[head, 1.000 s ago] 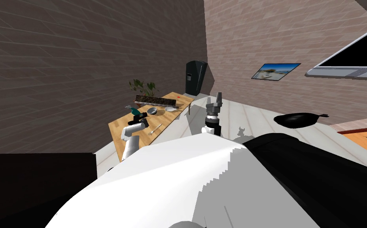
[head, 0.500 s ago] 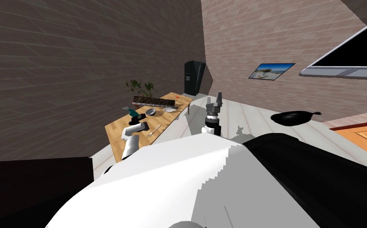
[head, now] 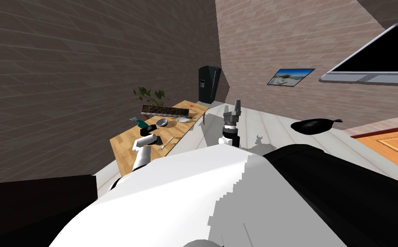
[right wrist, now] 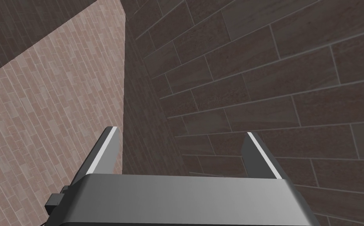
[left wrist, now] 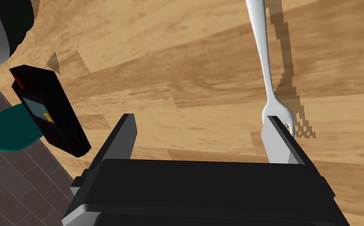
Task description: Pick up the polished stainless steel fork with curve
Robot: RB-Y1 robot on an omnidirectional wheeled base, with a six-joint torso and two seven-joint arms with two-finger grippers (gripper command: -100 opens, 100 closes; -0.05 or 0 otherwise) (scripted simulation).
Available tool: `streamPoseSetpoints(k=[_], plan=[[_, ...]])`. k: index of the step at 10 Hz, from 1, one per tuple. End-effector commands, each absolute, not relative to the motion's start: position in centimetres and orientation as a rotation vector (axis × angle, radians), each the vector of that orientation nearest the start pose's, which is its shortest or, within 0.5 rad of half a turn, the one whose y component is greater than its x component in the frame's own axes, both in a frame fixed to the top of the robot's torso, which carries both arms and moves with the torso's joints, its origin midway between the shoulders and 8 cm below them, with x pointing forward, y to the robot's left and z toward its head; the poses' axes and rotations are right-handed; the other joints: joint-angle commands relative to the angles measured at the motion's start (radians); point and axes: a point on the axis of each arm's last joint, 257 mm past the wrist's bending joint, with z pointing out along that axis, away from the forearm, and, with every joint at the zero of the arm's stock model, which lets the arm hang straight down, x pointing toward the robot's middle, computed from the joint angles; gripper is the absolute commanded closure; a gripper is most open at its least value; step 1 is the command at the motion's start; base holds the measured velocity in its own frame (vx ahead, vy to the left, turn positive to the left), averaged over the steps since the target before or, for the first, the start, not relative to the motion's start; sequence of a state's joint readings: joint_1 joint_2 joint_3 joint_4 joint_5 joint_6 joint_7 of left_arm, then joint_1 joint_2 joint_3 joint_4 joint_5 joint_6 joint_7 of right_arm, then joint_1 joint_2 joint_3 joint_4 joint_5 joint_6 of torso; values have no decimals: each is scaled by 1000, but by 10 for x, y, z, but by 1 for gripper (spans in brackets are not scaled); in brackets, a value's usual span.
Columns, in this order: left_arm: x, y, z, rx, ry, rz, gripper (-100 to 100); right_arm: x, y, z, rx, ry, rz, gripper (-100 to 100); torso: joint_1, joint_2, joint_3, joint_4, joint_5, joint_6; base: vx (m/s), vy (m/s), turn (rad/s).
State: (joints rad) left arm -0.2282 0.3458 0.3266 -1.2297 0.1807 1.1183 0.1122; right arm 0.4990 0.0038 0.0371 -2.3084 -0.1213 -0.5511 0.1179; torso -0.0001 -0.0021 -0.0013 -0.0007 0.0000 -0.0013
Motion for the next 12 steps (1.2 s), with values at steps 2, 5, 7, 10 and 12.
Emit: streamPoseSetpoints(k=[2,5,7,10,12], plan=[[405,461,-448,-2405,1484,-224,-100,329,-281,46,639,506,1320,0,0,-1,0,0,0,0,40,8,-40],[380,459,-465,-2514,1476,-138,-100,329,-281,46,639,506,1320,0,0,1,1,0,0,0,24,2,-25],[366,458,-474,-2568,1472,-91,-100,329,-281,46,639,506,1320,0,0,0,0,0,0,0,34,9,-30],[335,457,-487,-2687,1450,20,-100,329,-281,46,639,506,1320,0,0,0,0,0,0,0,32,9,-31],[321,459,-491,-2738,1435,73,-100,329,-281,46,639,506,1320,0,0,0,0,0,0,0,32,14,-28]])
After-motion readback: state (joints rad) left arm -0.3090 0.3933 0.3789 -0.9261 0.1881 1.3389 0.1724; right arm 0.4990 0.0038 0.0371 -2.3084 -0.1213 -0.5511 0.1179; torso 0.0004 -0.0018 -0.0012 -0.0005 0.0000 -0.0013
